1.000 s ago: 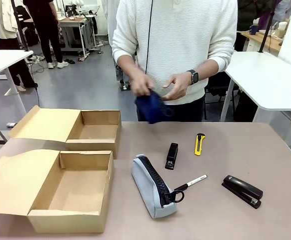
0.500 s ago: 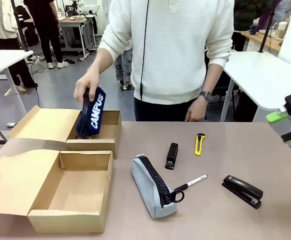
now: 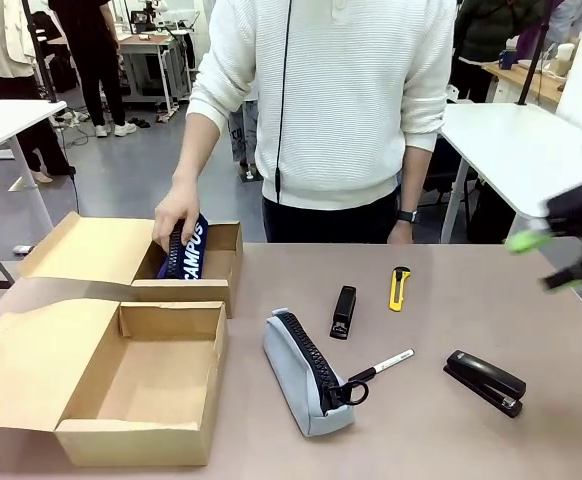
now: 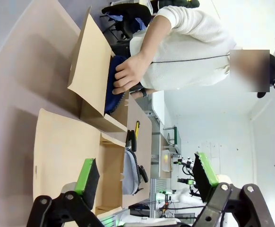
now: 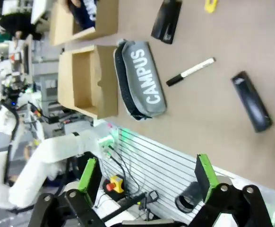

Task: Place items inside the box.
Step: Pick up a Pencil pouch or Stapler and place it inside the Mailer Box closest to the robot.

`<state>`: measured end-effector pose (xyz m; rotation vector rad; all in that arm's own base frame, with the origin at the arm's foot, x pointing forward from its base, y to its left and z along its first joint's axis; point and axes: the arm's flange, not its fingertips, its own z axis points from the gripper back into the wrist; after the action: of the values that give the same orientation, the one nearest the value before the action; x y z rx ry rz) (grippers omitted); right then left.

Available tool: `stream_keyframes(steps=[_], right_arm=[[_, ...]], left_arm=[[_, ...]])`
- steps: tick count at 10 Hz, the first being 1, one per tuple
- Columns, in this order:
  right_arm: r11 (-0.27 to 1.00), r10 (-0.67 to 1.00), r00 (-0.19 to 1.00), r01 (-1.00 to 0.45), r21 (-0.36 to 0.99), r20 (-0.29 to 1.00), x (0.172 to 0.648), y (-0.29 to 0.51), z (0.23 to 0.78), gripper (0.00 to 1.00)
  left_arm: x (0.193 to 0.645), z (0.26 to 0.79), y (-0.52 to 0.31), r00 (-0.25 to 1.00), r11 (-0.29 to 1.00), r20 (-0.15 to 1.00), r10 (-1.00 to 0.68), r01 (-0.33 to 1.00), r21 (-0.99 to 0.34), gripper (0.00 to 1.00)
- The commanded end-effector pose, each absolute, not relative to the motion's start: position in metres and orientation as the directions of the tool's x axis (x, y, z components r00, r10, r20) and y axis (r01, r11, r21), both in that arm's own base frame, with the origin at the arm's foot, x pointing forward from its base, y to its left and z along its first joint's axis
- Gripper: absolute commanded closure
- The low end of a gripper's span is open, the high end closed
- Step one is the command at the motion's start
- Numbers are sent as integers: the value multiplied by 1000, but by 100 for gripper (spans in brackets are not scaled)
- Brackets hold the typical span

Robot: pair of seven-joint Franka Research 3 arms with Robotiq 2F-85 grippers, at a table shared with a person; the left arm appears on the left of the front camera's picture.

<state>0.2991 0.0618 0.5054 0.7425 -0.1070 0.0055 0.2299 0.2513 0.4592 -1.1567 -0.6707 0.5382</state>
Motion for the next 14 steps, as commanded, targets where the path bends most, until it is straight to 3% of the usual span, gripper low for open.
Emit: stream_keyframes(steps=[1,3,5,6,7,8,11,14], right_arm=[[805,-110,994,102,584,-23,366,166,491,0],[892,-112,992,129,434,-64,403,253,443,0],[918,-156,987,158,364,-36,414,251,433,0],[873,-91,995,96,479,-32,372,269,431,0],[898,-112,993,118,425,-40,397,270,414,0],[910,-361,932,345,231,28,393,264,421,0],[926,-302,953,292,240,3,451,285,388,0],[926,-346,938,343,158,-11,481,306,355,0]], left_arm=[[230,460,251,686,317,220,693,-17,-948,0],[230,460,251,686,317,220,693,-17,-948,0],[230,460,251,686,317,220,693,-17,-948,0],[230,460,251,686,317,220,693,-17,-948,0],[230,460,251,686,317,220,693,-17,-948,0],[230,460,251,686,317,220,693,-17,-948,0],[230,460,251,686,317,220,693,-17,-948,0],[230,460,251,686,317,220,693,-17,-948,0]])
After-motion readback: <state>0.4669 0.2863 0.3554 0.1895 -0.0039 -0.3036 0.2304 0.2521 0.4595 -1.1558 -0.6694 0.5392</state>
